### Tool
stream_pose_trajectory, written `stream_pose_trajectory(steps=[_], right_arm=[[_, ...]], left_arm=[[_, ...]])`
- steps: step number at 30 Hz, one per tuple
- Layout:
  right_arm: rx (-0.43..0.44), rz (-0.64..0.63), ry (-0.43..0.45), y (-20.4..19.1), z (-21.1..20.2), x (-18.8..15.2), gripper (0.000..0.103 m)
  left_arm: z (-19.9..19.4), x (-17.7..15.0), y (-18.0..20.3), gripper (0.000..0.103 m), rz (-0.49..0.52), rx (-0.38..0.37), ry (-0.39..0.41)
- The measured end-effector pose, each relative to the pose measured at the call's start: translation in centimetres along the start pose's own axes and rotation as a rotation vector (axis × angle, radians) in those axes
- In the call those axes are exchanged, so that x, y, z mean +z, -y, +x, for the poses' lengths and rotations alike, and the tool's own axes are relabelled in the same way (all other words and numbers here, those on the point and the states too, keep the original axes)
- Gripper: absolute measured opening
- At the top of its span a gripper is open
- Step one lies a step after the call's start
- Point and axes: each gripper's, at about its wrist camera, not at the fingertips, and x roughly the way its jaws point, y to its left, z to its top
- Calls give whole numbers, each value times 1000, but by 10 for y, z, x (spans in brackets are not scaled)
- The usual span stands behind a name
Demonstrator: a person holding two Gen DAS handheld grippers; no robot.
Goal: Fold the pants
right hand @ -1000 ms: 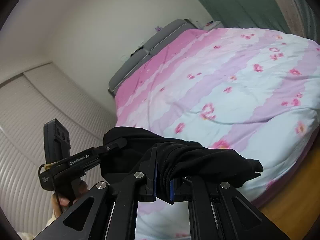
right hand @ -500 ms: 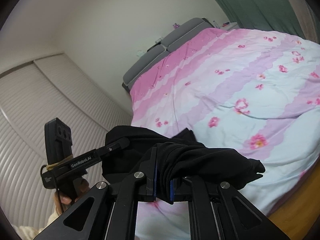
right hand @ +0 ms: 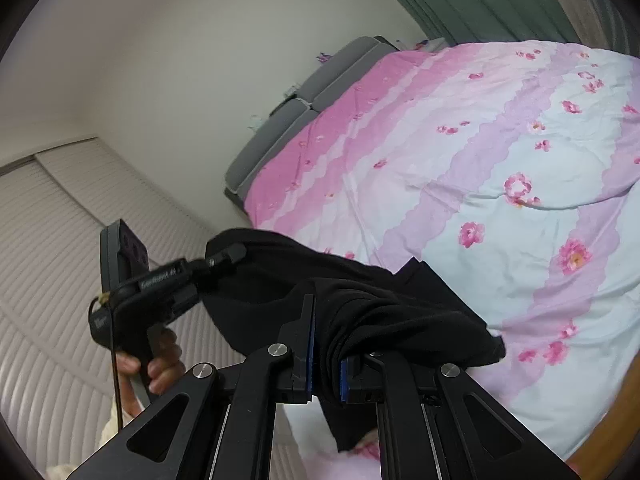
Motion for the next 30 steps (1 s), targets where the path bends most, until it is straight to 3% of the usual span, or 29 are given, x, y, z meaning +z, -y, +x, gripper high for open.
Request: stream_pose_trajectory(steps=[6, 10, 14, 16, 18, 20, 25, 30], right_arm=[[-78, -14, 28, -21, 33, 9, 10], [-131, -37, 27, -34, 52, -7, 10], [-157, 122, -120, -8, 103, -58, 11], [-158, 224, -239, 12, 132, -87, 11], [-167, 295, -331, 27, 157, -117, 11], [-173, 274, -378, 30, 172, -138, 11], [-161, 274, -443, 29, 190, -163, 11], [-130, 343, -496, 33, 206, -178, 14]], left_arm=[[30, 34, -30, 12, 26, -94, 8], [68, 17, -74, 12, 22, -35, -101], [116, -25, -132, 12, -34, 85, -266], [134, -51, -161, 12, -68, 150, -337], [137, -69, -178, 12, -90, 169, -346], [135, -79, -189, 12, -115, 165, -339], [132, -88, -206, 13, -136, 184, -337], [131, -80, -223, 26, -177, 266, -354]])
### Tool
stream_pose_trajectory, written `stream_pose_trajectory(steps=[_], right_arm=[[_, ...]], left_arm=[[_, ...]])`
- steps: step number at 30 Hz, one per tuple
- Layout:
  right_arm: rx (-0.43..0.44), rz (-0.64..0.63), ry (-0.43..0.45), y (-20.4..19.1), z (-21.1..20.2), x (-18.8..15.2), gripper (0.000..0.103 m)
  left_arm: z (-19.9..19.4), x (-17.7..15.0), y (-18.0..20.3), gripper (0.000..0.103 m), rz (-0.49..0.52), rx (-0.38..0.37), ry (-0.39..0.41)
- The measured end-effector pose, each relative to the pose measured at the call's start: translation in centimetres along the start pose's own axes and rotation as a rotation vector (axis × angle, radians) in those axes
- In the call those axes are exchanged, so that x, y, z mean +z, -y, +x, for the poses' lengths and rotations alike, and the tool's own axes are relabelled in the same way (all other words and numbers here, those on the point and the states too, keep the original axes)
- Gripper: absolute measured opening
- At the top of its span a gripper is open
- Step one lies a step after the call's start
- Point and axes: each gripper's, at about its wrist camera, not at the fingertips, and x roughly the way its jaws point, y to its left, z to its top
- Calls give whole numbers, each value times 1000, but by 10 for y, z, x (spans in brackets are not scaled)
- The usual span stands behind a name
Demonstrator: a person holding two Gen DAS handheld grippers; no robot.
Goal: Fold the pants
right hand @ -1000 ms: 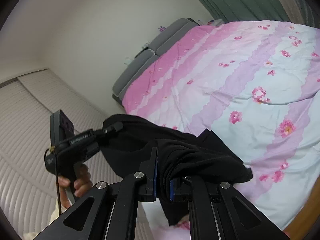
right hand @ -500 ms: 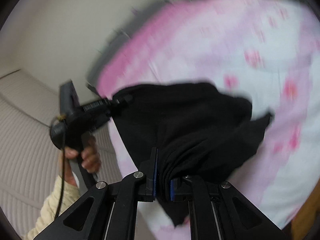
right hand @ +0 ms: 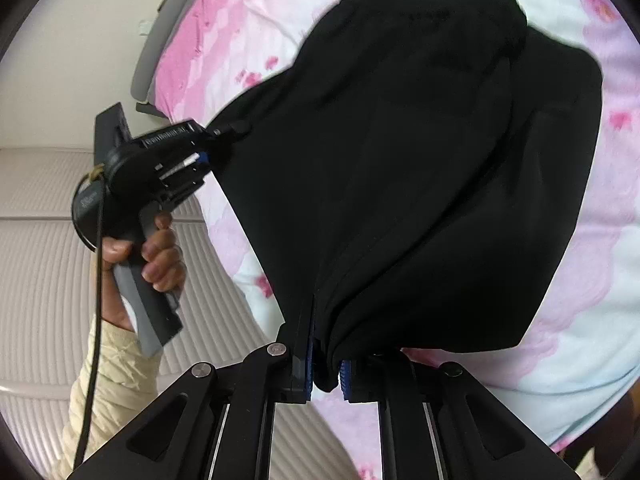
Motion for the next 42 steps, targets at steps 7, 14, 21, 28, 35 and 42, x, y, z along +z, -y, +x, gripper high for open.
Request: stream_pose_trajectory(steps=[7, 14, 21, 28, 35, 42], right_arm=[[-142, -44, -95, -7, 14, 0, 52], [-219, -114, -139, 18, -25, -3, 59], [-259, -262, 43, 35, -114, 21, 68], [-159, -341, 290, 49, -250, 68, 75], [-223, -616, 394, 67, -364, 75, 83], [-254, -780, 427, 122, -466, 86, 84]], left_arm=[[-42, -4, -5, 48, 37, 314, 146], [-95, -66, 46, 66, 202, 417, 237], [-128, -140, 121, 83, 230, 400, 290], [-147, -201, 236, 86, 180, 368, 405], [-152, -248, 368, 94, 121, 364, 521], [-147, -289, 478, 100, 81, 352, 580]])
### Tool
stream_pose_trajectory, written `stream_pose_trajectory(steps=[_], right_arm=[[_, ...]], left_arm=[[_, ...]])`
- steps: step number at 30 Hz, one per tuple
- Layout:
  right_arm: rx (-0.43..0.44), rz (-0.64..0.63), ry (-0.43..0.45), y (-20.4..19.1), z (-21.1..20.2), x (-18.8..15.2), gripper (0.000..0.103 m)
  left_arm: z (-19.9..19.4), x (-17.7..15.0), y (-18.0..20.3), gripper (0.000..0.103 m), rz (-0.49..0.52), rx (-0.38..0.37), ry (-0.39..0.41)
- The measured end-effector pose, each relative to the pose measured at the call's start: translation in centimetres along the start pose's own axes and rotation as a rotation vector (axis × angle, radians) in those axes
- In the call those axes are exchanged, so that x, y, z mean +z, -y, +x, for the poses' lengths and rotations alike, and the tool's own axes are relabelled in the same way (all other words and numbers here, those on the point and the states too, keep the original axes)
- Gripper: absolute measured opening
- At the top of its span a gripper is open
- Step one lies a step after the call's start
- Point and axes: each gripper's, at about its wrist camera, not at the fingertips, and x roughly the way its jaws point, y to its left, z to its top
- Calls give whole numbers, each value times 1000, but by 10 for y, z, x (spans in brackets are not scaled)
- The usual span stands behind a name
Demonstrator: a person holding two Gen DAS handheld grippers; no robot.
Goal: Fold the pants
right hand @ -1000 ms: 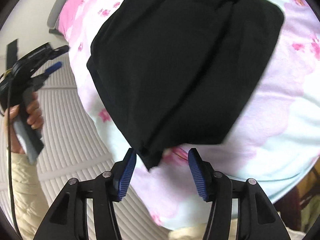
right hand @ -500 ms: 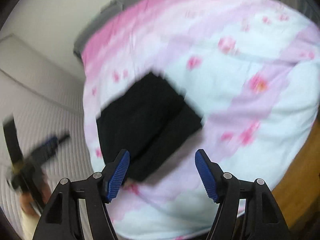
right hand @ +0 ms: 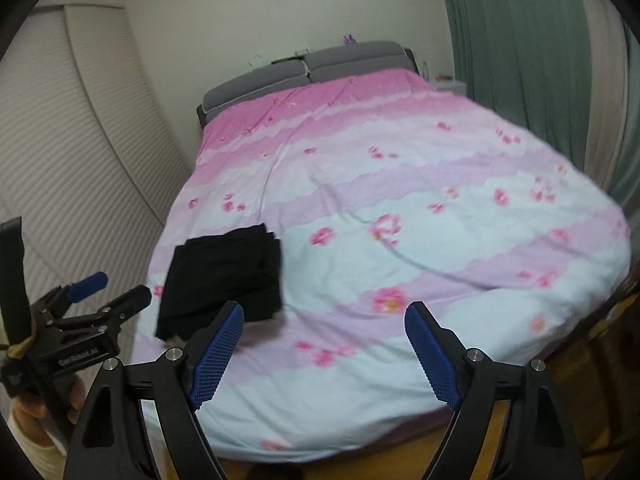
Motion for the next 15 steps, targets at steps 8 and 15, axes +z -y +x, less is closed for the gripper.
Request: stream_pose_trajectory(steps=[8, 15], right_arm=[[-20, 5, 43, 81, -56, -13, 84], [-51, 16, 62, 133, -71, -13, 84]], left_arm=[[-23, 2, 95, 103, 69, -6, 39], [-15, 4, 162, 103, 103, -1, 52]])
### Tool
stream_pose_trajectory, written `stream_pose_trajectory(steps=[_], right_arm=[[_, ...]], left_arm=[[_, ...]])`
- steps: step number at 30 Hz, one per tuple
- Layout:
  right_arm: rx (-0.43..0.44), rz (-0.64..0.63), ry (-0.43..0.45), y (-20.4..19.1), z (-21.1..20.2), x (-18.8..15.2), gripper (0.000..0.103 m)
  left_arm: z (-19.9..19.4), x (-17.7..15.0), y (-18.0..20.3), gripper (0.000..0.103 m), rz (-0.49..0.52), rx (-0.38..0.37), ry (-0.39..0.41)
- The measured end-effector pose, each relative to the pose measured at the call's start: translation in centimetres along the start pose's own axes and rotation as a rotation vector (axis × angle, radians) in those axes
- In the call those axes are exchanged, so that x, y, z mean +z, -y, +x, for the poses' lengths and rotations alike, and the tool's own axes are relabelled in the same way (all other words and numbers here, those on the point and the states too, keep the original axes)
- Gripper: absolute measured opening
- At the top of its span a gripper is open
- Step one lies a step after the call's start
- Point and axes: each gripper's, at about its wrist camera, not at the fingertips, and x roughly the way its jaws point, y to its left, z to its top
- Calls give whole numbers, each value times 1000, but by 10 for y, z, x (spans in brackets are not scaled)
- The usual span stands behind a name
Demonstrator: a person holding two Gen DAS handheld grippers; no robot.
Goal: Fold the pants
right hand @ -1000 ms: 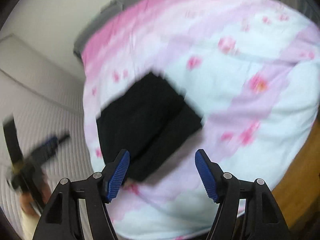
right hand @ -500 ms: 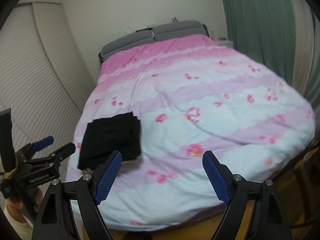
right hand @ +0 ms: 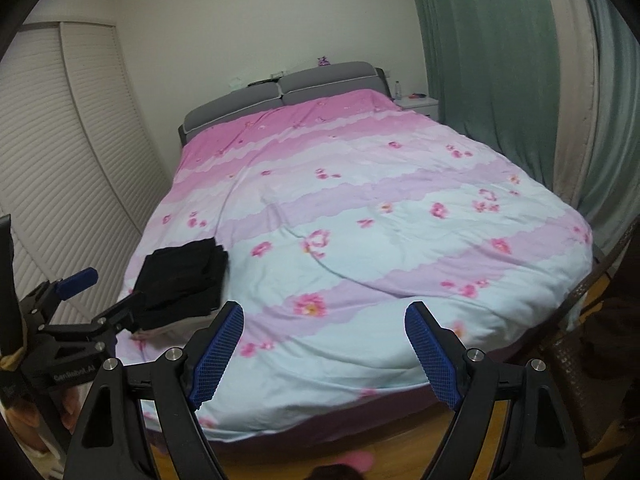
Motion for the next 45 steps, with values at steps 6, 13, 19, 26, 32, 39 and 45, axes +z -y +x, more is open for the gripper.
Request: stream_pose_trajectory(steps=[6, 13, 19, 26, 32, 39, 45], right_arm=[[-3, -11, -4, 43, 5, 12, 84], [25, -45, -15, 86, 18, 41, 84], [58, -60, -27, 114, 28, 60, 84], [94, -92, -49, 137, 35, 74, 84], [118, -141, -57, 155, 33, 80, 84], [143, -182, -60, 176, 29, 85, 84], [162, -195, -56, 188, 22, 86, 84]], left_arm=[[22, 11, 33, 103, -60, 12, -38], [46, 30, 60, 103, -107, 46, -61], [52, 45, 78, 103, -138, 77, -53], [47, 55, 101, 103, -182, 120, -45], [37, 56, 126, 103, -234, 150, -26], [23, 54, 147, 103, -272, 178, -12], [11, 52, 159, 103, -280, 208, -13]])
